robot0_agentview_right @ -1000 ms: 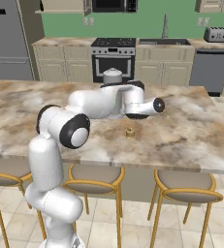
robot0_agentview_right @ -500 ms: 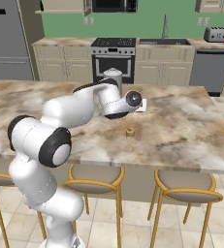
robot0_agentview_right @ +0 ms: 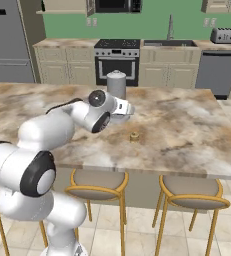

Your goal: Get the candle and the beer from the cabinet and move them to the dining counter.

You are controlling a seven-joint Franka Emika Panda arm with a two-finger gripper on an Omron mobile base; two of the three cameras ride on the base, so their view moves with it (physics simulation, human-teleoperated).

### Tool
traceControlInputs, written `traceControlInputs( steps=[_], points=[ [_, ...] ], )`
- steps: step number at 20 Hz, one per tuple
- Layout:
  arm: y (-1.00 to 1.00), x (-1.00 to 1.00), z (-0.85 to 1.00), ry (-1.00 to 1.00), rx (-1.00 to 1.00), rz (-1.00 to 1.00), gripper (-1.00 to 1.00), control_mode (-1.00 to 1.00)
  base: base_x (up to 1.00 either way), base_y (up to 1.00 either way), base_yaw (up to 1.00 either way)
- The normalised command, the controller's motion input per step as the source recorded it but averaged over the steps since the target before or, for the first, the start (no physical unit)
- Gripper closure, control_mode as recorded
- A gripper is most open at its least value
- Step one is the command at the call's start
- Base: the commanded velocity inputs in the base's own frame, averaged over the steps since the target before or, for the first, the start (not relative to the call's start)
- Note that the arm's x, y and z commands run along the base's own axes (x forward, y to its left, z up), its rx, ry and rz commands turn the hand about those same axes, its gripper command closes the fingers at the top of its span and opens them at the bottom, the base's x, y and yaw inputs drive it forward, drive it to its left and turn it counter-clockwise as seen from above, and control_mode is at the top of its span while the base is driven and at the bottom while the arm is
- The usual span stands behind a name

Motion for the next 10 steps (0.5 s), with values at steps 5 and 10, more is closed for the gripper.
traceControlInputs(
  steps=[5, 10],
  points=[
    [0.39, -0.43, 0.52, 0.09, -0.08, -0.19, -1.0, -1.0, 0.0, 0.0, 0.0],
    [0.29, -0.44, 0.64, 0.16, -0.03, -0.1, -1.0, -1.0, 0.0, 0.0, 0.0]
  ],
)
